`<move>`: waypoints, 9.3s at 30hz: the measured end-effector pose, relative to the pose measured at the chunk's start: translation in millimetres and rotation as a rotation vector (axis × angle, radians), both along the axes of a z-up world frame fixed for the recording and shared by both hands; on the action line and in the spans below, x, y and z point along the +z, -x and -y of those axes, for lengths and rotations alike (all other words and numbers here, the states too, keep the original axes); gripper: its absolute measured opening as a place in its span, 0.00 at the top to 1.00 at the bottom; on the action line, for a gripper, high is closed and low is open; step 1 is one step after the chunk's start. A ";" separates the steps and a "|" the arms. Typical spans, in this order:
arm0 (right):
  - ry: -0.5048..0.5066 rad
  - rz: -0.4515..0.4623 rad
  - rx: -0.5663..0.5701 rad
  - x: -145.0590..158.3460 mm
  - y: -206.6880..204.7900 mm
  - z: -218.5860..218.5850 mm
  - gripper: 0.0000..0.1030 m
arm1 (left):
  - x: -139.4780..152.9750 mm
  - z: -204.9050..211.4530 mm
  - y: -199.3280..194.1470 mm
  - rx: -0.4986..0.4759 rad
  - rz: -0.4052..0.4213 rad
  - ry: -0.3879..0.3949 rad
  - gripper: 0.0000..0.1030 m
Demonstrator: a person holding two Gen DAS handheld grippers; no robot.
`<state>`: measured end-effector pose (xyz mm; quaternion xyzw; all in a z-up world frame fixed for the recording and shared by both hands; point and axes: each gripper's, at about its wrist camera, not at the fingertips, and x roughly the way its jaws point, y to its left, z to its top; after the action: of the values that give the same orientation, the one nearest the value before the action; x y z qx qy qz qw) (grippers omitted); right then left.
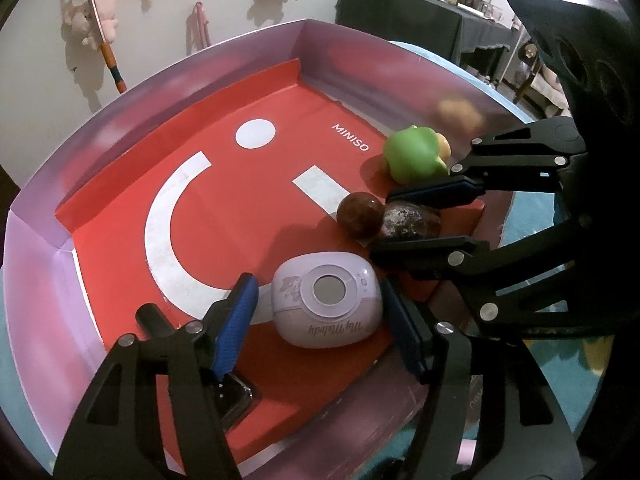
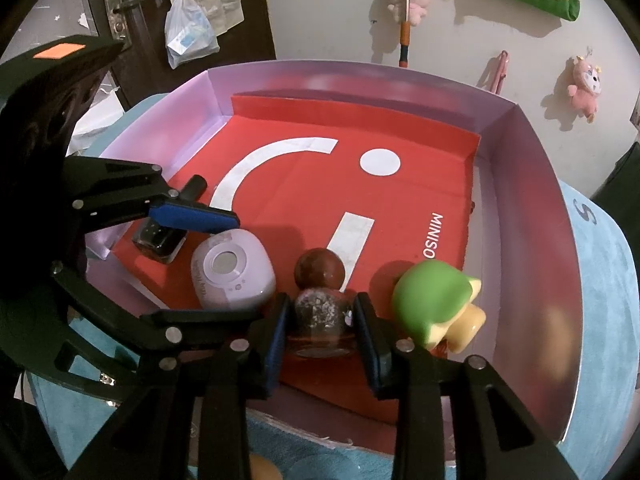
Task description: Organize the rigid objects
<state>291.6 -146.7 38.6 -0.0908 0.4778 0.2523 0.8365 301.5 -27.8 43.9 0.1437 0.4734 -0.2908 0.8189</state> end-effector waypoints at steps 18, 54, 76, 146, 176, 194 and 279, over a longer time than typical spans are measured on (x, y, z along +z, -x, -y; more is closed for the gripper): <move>-0.022 0.054 -0.061 32.3 12.9 13.1 0.58 | 19.1 -4.6 20.2 0.066 0.072 0.006 0.37; -0.078 0.389 -0.216 73.0 229.9 52.8 0.07 | 77.4 -52.3 251.0 0.579 0.515 0.315 0.02; -0.132 0.239 -0.327 9.3 223.7 76.4 0.07 | 4.5 -46.9 232.9 0.621 0.293 0.253 0.03; -0.202 0.166 -0.323 7.8 189.7 100.6 0.07 | -16.9 -3.2 172.7 0.490 0.082 0.121 0.03; -0.128 0.056 0.053 -6.7 156.9 27.2 0.29 | -11.9 -31.3 168.3 0.387 0.088 0.093 0.47; -0.104 0.149 0.127 5.6 172.2 15.1 0.61 | -6.5 -21.2 168.7 0.372 0.108 0.129 0.66; 0.042 0.001 0.054 21.6 -51.5 3.9 0.61 | 14.7 -15.8 -62.4 0.215 -0.044 0.114 0.66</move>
<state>343.1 -150.6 60.2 -0.1214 0.4800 0.2646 0.8275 363.9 -12.0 58.6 0.0390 0.4866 -0.2307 0.8417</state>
